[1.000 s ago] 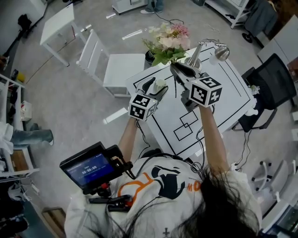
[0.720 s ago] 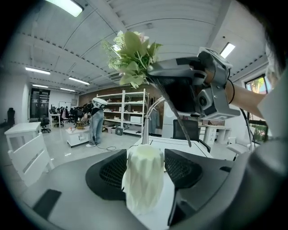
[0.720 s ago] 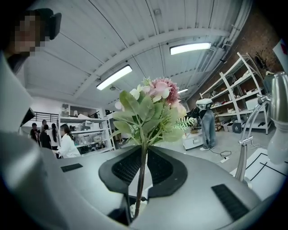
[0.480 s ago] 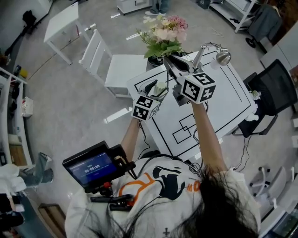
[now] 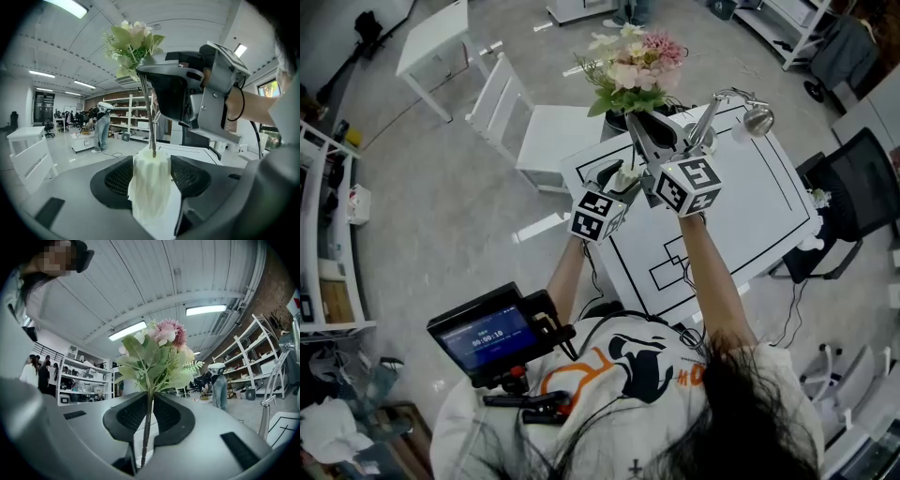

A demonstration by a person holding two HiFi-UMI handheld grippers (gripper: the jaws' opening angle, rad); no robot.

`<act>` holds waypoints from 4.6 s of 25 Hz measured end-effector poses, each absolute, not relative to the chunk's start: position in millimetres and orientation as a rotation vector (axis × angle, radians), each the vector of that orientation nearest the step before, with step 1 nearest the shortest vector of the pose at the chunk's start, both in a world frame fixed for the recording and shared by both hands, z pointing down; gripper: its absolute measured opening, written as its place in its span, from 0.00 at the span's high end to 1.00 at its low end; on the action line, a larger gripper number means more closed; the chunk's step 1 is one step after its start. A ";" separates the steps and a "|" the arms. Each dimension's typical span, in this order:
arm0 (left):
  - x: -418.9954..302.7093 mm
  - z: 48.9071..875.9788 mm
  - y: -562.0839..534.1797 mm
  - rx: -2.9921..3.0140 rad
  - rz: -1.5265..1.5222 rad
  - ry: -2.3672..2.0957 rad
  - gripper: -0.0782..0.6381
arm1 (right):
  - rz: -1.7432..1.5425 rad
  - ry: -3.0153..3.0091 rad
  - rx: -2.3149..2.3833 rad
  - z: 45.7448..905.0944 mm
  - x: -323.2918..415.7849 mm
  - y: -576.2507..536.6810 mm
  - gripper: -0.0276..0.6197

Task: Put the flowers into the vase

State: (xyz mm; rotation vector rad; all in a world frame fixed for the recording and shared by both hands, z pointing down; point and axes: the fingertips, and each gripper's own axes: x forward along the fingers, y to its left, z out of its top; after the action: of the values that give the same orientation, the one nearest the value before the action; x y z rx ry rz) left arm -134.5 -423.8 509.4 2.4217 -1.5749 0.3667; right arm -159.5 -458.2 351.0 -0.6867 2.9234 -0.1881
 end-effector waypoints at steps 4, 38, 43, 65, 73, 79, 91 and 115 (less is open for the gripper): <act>-135.6 510.1 -423.6 2.412 0.360 -1.579 0.53 | -0.146 2.947 -0.669 367.5 -163.1 -451.0 0.88; -137.4 510.7 -420.6 2.409 0.283 -1.584 0.53 | -0.269 3.197 -0.621 471.5 -136.0 -407.4 0.78; -137.0 509.9 -420.6 2.415 0.280 -1.586 0.53 | -0.349 3.205 -0.585 474.3 -131.8 -404.1 0.71; -142.4 507.4 -419.6 2.418 0.292 -1.620 0.53 | -0.518 3.137 -0.655 480.0 -103.7 -395.0 0.67; -141.9 509.1 -408.4 2.424 0.339 -1.599 0.52 | -0.520 3.137 -0.661 480.6 -100.3 -384.5 0.67; -145.4 505.9 -395.6 2.424 0.344 -1.598 0.52 | -0.510 3.140 -0.668 475.7 -101.4 -374.1 0.67; -154.2 515.7 -378.1 2.372 0.341 -1.614 0.52 | -0.534 3.088 -0.738 478.5 -88.9 -373.7 0.67; -122.4 509.5 -262.2 2.517 0.334 -1.486 0.72 | -0.587 2.960 -0.978 490.6 -64.3 -266.9 0.83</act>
State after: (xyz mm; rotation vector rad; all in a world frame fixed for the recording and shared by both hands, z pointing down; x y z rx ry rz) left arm -122.4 -262.2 509.5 2.5168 -1.4861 0.3341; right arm -64.3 -266.9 490.6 -0.9776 2.9596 -0.5867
